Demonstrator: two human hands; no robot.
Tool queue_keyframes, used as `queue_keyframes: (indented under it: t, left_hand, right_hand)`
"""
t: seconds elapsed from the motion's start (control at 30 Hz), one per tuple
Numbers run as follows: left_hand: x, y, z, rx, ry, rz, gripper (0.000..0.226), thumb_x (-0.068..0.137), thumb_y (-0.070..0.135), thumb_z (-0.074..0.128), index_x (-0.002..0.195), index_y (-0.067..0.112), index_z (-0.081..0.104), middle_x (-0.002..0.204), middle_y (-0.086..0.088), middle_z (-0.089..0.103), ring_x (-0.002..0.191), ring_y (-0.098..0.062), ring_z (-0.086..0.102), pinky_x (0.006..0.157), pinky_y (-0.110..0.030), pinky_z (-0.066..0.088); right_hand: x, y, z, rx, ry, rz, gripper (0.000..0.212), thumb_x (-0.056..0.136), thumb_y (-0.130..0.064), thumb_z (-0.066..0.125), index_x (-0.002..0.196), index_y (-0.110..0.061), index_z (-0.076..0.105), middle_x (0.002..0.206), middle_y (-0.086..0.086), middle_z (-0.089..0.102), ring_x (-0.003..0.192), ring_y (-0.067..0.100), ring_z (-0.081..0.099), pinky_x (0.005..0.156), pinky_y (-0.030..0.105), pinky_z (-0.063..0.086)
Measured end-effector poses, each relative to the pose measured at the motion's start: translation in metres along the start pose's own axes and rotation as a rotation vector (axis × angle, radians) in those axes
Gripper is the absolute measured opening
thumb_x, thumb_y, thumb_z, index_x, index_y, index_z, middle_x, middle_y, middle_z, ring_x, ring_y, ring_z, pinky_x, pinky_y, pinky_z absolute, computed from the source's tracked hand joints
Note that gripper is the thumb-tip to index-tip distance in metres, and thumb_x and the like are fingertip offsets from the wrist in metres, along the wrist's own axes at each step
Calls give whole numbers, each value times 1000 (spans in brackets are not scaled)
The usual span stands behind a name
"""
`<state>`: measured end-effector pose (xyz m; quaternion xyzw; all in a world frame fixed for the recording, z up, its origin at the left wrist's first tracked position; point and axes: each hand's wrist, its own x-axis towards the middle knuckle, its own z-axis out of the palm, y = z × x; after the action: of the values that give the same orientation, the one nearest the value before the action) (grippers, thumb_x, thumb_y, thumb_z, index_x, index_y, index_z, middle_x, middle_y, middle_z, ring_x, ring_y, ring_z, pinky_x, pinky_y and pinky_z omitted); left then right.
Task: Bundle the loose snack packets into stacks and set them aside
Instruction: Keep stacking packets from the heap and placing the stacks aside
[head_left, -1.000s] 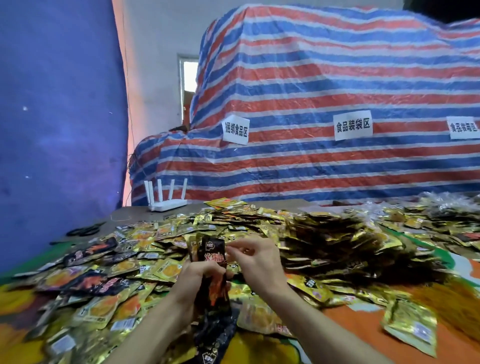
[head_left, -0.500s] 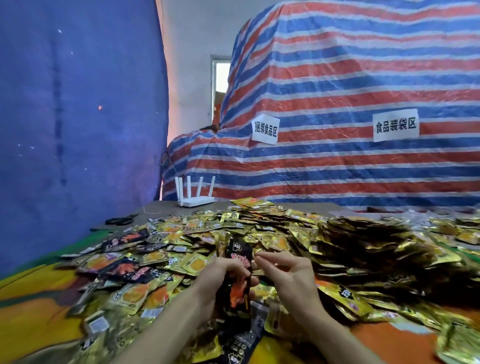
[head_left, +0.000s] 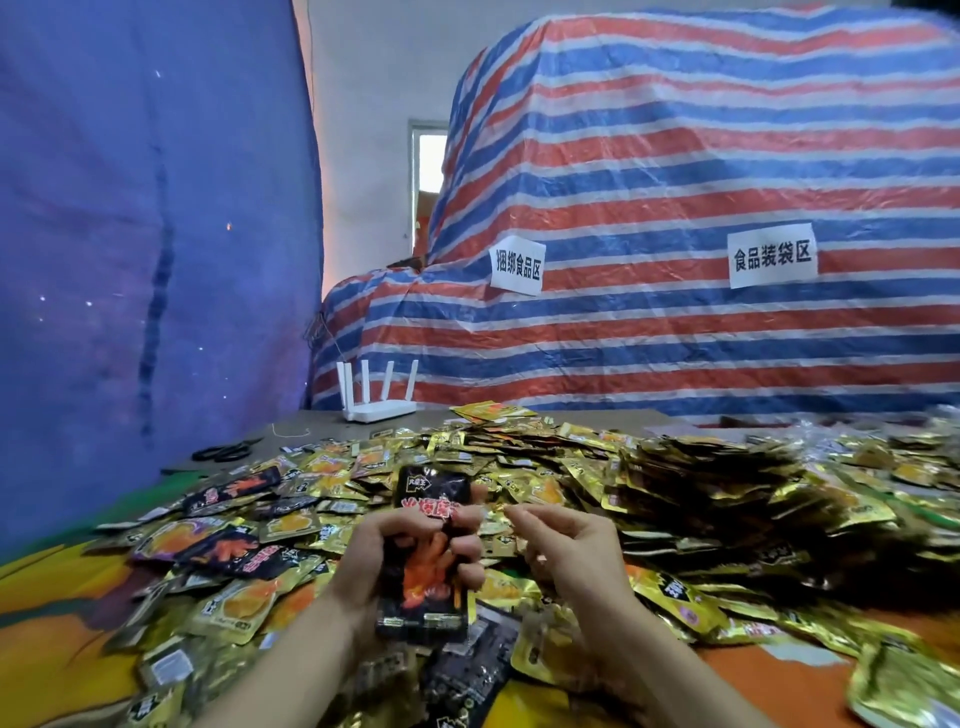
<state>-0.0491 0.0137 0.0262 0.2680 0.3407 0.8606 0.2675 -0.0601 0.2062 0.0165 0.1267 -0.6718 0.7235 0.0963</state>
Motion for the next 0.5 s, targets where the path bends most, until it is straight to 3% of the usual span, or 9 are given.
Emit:
queue_keyframes:
  t: [0.1,0.23,0.3,0.33,0.4,0.43,0.5]
  left_hand:
    - [-1,2,-1,-59,51,99,64,69,-2,64,128,6,43,89,-4,52,70,-16,49,66,-32,44]
    - [-2,2,-8,13,249,49,60,60,-2,59,119,5,45,82,-7,48,63,-17,44,58,-31,40]
    - [-1,-2,-8,29,291,-31,57,58,-4,59,113,5,45,80,-8,48,61,-18,44,55,-32,41]
    - [-1,-4,-7,30,297,-60,56,59,-5,59,113,5,45,80,-9,48,61,-19,45,54,-32,42]
    - [-1,-7,-4,21,290,-84,52,62,-5,58,113,2,48,81,-9,49,62,-20,46,54,-32,44]
    - [-1,-7,-2,23,285,-89,47,64,-5,57,110,0,51,81,-9,49,63,-20,45,55,-32,44]
    - [-1,-7,1,49,302,-96,34,67,-5,55,101,0,55,80,-10,49,64,-19,44,56,-31,43]
  right_hand:
    - [1,-9,-1,290,-131,194,11,79,-19,73,80,-7,75,83,8,70,77,19,63,74,33,48]
    - [0,-24,-8,701,-225,230,16,82,-13,56,67,-8,60,73,11,57,74,28,63,91,44,49]
    - [1,-25,-13,876,-256,224,21,84,-9,49,74,-1,66,66,7,48,63,26,57,84,46,55]
    - [1,-24,-14,917,-259,225,26,83,-6,47,87,4,71,65,6,47,57,22,53,74,43,58]
    - [2,-26,-12,822,-274,227,41,82,-1,47,115,-4,73,71,6,61,50,14,49,51,30,55]
    - [1,-26,-11,705,-271,218,44,85,1,50,120,-11,73,81,7,71,50,13,51,44,26,52]
    - [-2,-23,-5,452,-274,176,43,91,5,55,122,-20,72,106,11,77,58,21,66,43,28,53]
